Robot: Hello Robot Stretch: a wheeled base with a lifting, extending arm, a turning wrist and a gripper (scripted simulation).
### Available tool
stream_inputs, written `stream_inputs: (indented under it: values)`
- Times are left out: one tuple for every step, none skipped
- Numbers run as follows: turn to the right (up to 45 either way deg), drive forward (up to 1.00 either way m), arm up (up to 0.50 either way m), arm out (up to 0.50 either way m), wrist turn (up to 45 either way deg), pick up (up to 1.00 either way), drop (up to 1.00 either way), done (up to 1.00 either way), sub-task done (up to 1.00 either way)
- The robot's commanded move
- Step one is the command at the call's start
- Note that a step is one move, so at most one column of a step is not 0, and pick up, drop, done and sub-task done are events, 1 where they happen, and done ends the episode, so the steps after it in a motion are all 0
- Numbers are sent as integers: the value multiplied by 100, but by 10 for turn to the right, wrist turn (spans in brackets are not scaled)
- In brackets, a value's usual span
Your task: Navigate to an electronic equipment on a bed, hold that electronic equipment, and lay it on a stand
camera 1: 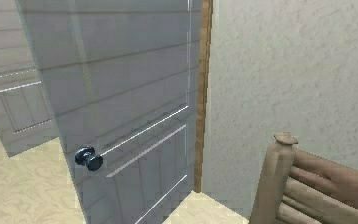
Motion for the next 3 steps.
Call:
stream_inputs:
  values:
    - [-450,0,0,0,0,0,0,0,0]
    - [450,0,0,0,0,0,0,0,0]
    - [-450,0,0,0,0,0,0,0,0]
